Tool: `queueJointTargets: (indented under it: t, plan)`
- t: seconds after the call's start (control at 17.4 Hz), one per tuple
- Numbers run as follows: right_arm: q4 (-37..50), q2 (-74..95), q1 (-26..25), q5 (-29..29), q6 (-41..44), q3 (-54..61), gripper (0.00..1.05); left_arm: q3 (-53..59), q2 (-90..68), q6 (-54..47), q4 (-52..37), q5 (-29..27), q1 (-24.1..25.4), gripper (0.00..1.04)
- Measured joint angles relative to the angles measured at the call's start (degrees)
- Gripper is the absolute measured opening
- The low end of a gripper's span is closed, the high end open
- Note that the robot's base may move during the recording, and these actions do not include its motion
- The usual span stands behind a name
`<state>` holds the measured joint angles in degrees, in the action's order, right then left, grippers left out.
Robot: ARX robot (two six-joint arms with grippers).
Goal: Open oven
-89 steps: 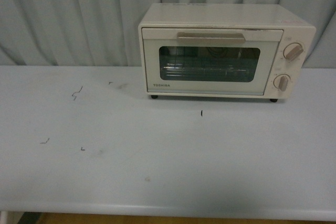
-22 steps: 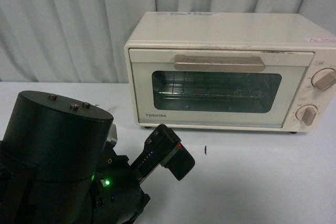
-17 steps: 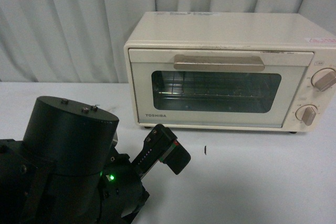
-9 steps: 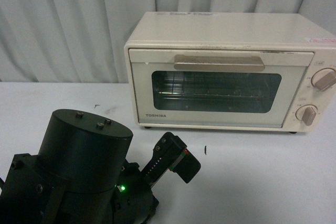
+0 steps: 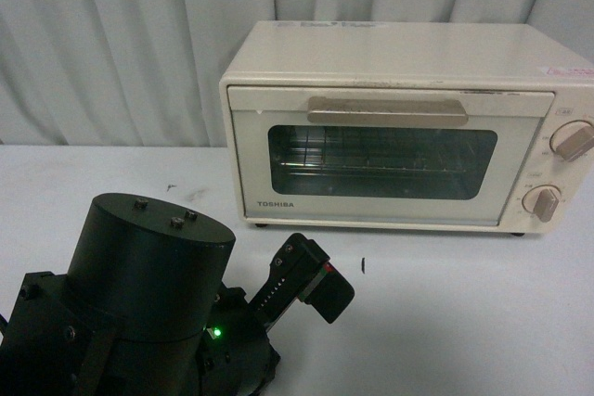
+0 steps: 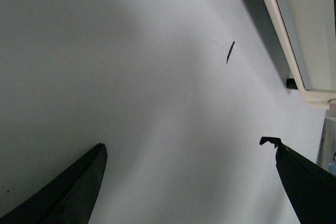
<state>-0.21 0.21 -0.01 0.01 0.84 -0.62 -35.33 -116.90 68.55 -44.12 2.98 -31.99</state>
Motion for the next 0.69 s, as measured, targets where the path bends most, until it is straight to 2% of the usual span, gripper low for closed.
queueJointTargets:
  t: [0.12, 0.17, 0.23, 0.29, 0.35, 0.46, 0.58, 0.69]
  plan:
    - [0.72, 0.11, 0.37, 1.29, 0.39, 0.02, 0.98, 0.00, 0.00, 0.00, 0.00, 0.00, 0.00, 0.98]
    - [6.88, 1.60, 4.57, 10.38, 4.55, -0.13, 0.98, 0.00, 0.02, 0.00, 0.00, 0.00, 0.00, 0.98]
    - [9.03, 3.41, 5.95, 14.12, 8.41, -1.03, 0.98, 0.00, 0.00, 0.00, -0.02, 0.00, 0.00, 0.98]
    - [15.87, 9.75, 3.91, 15.21, 13.66, -2.23, 0.98, 0.04, 0.00, 0.00, 0.02, -0.04, 0.00, 0.98]
    - [22.71, 17.16, 1.77, 14.69, 16.96, -4.00, 0.98, 0.04, 0.00, 0.00, 0.02, -0.07, 0.00, 0.98]
    - [39.65, 38.14, 1.57, 9.94, 24.70, -12.11, 0.98, 0.04, 0.02, 0.00, -0.02, -0.04, 0.00, 0.98]
    - [45.09, 53.96, 1.95, 8.11, 30.86, -22.14, 0.98, 0.04, 0.02, 0.00, -0.02, -0.04, 0.00, 0.98]
    - [43.15, 66.01, 3.10, 6.34, 37.40, -32.02, 0.98, 0.04, 0.02, 0.00, -0.04, -0.04, 0.00, 0.98]
